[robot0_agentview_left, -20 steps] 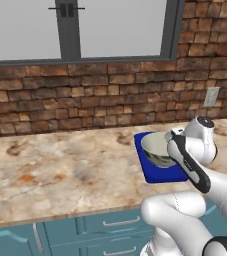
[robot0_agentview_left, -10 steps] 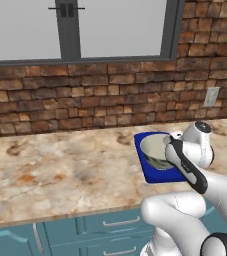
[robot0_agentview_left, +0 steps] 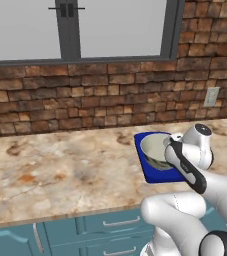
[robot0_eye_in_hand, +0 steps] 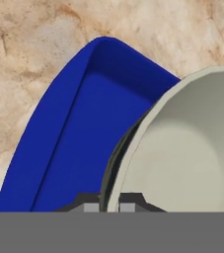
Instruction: Place the two vegetables and bowl onto the tray for setting up a vegetable dip station.
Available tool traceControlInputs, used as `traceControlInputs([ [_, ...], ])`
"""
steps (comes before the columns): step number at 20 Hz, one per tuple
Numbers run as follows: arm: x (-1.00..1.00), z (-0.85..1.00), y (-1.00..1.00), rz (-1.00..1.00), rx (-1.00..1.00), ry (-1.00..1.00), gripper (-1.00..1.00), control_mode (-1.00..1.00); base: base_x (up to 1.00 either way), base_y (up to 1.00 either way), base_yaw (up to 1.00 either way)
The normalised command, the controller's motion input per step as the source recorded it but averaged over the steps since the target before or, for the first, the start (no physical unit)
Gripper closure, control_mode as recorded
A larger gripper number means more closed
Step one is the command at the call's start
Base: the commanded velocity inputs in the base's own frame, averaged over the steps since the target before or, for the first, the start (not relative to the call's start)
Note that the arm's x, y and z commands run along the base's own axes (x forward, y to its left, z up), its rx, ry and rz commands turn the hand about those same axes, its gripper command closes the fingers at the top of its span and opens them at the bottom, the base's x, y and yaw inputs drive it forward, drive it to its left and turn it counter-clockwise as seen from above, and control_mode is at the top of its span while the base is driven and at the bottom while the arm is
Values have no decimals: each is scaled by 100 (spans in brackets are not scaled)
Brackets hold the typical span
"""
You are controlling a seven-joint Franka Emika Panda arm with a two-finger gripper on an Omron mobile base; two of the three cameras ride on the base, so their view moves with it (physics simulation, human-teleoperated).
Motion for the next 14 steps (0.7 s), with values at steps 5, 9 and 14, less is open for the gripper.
traceControlInputs([
  [5, 0, 0, 0, 0, 0, 0, -100, -100, 0, 0, 0],
  [9, 0, 0, 0, 1, 0, 0, -100, -100, 0, 0, 0],
  [14, 0, 16, -2, 0, 0, 0, -100, -100, 0, 0, 0],
])
